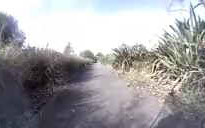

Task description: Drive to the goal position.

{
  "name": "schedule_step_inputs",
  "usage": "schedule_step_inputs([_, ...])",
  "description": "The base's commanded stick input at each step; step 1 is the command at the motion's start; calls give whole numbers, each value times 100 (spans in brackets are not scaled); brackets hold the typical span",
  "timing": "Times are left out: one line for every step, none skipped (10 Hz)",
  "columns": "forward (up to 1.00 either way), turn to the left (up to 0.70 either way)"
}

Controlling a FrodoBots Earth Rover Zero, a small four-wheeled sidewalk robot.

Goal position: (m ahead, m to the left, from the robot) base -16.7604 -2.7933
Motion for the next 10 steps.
schedule_step_inputs([0, -45])
schedule_step_inputs([0, -45])
schedule_step_inputs([0, -45])
schedule_step_inputs([0, -45])
schedule_step_inputs([0, -45])
schedule_step_inputs([0, -45])
schedule_step_inputs([0, -45])
schedule_step_inputs([0, -45])
schedule_step_inputs([0, -45])
schedule_step_inputs([0, -45])
